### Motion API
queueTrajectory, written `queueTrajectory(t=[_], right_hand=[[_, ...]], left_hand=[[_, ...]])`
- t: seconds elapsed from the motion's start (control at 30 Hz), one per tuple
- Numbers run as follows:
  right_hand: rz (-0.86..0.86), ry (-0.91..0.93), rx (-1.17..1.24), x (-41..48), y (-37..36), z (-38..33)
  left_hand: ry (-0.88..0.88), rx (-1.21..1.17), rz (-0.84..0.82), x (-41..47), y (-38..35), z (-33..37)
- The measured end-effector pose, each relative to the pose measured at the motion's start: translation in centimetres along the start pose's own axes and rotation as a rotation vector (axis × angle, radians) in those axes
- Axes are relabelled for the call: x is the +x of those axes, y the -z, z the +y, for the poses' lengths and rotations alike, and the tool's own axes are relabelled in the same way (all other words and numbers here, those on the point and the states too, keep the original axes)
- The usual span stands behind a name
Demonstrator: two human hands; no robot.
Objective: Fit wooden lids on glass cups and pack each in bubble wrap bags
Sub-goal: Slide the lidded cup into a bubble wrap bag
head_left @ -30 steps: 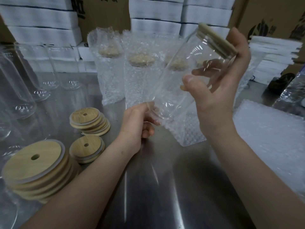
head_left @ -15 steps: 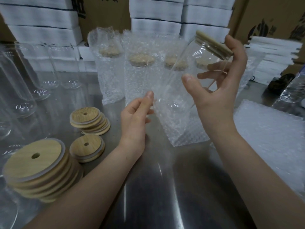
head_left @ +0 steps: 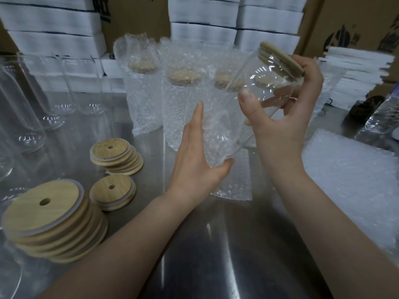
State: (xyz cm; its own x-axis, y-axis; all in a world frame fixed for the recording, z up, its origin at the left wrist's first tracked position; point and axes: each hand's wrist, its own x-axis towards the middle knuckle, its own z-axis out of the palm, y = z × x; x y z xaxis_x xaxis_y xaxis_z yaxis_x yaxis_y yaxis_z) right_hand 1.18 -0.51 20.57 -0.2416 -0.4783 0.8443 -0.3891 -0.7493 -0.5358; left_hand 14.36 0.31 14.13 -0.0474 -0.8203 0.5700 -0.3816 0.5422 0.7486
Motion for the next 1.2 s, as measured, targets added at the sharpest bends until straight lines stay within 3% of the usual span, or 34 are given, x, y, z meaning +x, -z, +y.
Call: queueTrajectory(t=[0.23,0.33,0.43,0.67,1.03,1.2], right_hand=[[-0.007,0.036,0.002,0.2,0.0,-0.2],[0.003,0.010,0.003,0.3,0.2,-0.4],[0.047,-0.076,0.016,0.4,0.3,-0.3],[0.233,-0.393,0.110,1.1,0.6,0.1],[0.324,-0.558,0.221,0.9,0.3,0.1],[0.276,-0.573,0.220,0.6,-0.1,-0.1]], left_hand=[[-0.041,-0.005,0.090,-0.1,0.1,0.1],[-0.043,-0.035,0.051,-0.1,0.1,0.0],[-0.088,0.025,-0.026,0.0,-0.2,-0.3],[-0.083,0.017,-0.022,0.0,-0.4,-0.7],[-0.098,0.016,0.067,0.0,-0.5,-1.0],[-0.044,-0.058,0.131,0.2,-0.6,-0.9]])
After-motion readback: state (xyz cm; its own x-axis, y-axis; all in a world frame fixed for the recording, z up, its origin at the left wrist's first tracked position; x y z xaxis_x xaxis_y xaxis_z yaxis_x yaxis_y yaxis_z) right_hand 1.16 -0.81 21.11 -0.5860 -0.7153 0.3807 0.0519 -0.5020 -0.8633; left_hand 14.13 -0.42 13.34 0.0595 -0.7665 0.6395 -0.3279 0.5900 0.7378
